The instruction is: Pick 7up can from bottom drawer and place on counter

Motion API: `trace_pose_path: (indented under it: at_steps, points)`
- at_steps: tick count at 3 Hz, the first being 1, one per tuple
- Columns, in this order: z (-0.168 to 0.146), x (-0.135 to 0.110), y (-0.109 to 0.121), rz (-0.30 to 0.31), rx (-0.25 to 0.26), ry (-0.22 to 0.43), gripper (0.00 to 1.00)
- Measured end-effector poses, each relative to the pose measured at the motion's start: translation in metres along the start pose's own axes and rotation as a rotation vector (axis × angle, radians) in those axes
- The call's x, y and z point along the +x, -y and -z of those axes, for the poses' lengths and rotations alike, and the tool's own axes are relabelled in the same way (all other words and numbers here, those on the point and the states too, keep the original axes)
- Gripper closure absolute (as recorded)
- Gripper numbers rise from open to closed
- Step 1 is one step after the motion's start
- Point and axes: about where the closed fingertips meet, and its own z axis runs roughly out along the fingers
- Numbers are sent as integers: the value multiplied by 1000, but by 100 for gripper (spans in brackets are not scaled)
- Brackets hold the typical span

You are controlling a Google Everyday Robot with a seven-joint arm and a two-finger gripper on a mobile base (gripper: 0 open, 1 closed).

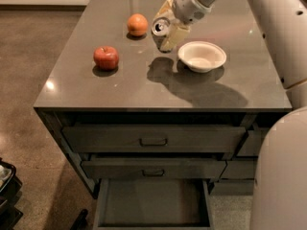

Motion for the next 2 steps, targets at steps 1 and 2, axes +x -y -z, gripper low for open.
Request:
trace_pose_path:
  at_steps: [1, 2]
  points:
    - [-2, 1, -1, -4, 1, 2, 0]
    - [-2, 1, -1, -4, 1, 2, 0]
